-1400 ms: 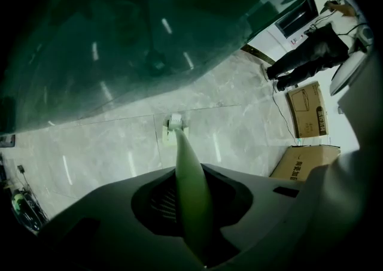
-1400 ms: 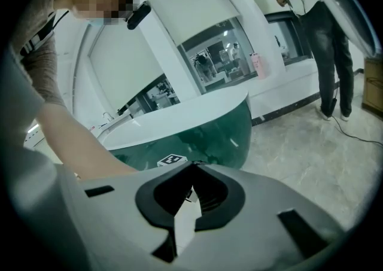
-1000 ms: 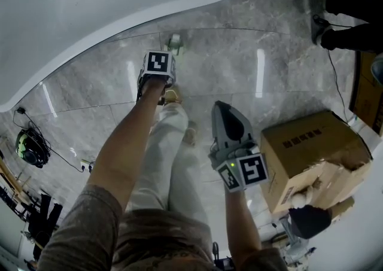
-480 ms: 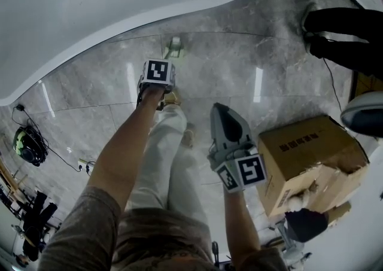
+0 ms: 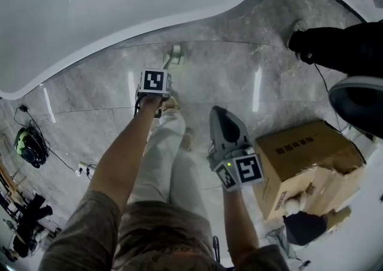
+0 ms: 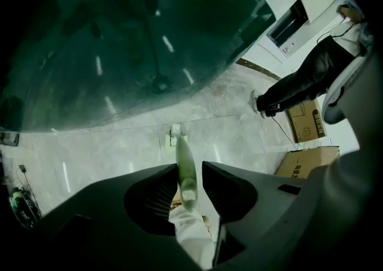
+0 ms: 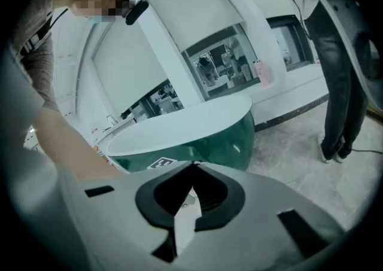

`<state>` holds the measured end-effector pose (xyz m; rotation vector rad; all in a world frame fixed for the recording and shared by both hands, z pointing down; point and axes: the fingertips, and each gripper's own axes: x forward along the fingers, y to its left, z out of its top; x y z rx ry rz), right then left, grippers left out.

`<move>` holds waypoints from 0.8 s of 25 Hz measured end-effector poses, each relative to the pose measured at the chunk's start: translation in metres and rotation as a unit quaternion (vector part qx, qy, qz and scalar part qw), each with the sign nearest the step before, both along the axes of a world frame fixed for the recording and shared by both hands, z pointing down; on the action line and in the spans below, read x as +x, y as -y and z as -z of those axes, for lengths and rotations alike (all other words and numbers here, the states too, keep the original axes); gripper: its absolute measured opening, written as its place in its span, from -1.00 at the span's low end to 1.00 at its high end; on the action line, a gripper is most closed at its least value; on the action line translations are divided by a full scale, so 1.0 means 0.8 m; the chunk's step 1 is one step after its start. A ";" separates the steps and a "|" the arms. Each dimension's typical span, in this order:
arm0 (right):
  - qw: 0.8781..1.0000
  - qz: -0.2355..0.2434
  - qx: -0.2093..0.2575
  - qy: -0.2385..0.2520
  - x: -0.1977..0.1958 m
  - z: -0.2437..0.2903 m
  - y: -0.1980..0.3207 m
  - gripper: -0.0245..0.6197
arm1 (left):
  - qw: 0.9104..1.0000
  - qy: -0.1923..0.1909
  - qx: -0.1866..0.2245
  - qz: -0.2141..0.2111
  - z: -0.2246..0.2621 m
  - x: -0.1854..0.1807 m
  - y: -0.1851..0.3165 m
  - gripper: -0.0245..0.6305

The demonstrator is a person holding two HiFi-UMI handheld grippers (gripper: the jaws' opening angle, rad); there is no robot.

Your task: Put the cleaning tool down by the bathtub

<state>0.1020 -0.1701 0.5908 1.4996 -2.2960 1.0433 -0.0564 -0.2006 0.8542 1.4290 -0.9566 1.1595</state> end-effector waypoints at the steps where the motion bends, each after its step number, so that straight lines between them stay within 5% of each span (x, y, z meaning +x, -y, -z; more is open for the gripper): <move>1: 1.000 0.000 0.002 0.000 0.001 0.007 -0.001 -0.93 | 1.000 -0.004 0.008 0.001 0.009 0.001 0.002 -0.52; 6: 1.000 0.001 0.011 -0.001 0.002 0.048 -0.002 -0.93 | 0.999 -0.014 0.039 0.014 0.066 0.004 0.008 -0.57; 12: 1.000 0.010 0.028 0.002 0.006 0.101 -0.016 -0.93 | 0.996 -0.043 0.068 0.032 0.145 0.029 0.000 -0.92; 15: 0.999 0.010 0.031 0.004 0.008 0.131 -0.028 -0.93 | 0.997 -0.017 0.071 0.028 0.187 0.018 -0.013 -0.92; 20: 0.999 0.010 0.038 0.004 0.011 0.180 -0.056 -0.93 | 0.993 -0.043 0.107 0.037 0.272 0.027 -0.028 -0.92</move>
